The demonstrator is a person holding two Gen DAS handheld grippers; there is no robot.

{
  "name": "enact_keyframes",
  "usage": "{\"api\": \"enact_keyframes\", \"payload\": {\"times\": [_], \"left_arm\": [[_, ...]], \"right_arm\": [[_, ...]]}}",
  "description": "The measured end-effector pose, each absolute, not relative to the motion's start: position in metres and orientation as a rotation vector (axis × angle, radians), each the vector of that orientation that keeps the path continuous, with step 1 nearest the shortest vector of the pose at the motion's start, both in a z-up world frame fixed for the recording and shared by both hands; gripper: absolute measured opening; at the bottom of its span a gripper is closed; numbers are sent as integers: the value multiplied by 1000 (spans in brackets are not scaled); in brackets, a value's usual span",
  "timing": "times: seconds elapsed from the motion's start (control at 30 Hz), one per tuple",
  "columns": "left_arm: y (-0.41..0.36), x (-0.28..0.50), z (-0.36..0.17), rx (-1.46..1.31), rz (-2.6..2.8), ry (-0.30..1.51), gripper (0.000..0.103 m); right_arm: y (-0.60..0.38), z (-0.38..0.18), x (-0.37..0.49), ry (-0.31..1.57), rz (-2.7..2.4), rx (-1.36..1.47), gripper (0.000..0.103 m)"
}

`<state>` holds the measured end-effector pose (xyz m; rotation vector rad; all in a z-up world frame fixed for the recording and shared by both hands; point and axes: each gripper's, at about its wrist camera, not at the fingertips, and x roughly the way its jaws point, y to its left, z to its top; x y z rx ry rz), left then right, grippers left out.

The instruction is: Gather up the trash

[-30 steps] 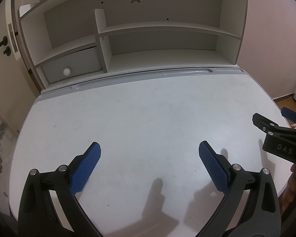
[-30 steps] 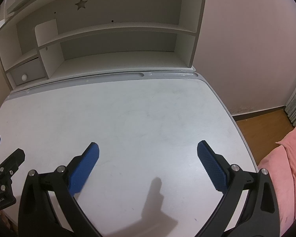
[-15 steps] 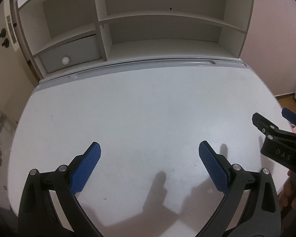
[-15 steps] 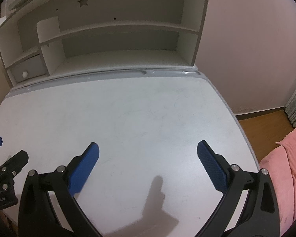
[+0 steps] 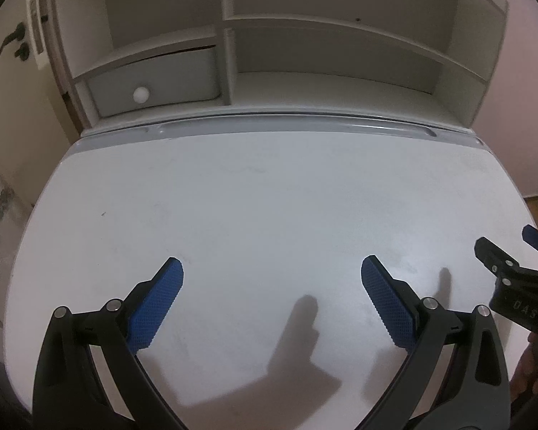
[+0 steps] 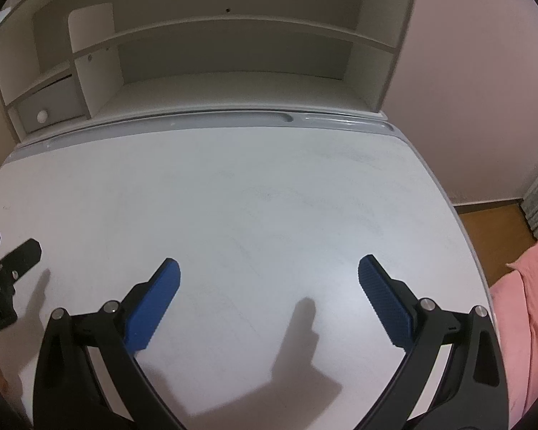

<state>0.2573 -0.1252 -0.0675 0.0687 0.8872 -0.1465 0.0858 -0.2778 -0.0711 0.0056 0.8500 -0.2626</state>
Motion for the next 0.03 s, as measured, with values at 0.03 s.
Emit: {"api": "enact_keyframes", "payload": {"times": [0.03], "left_arm": [[-123, 260, -70, 77, -140, 892, 97]], "right_arm": [[-277, -73, 90, 854, -259, 3, 96]]}}
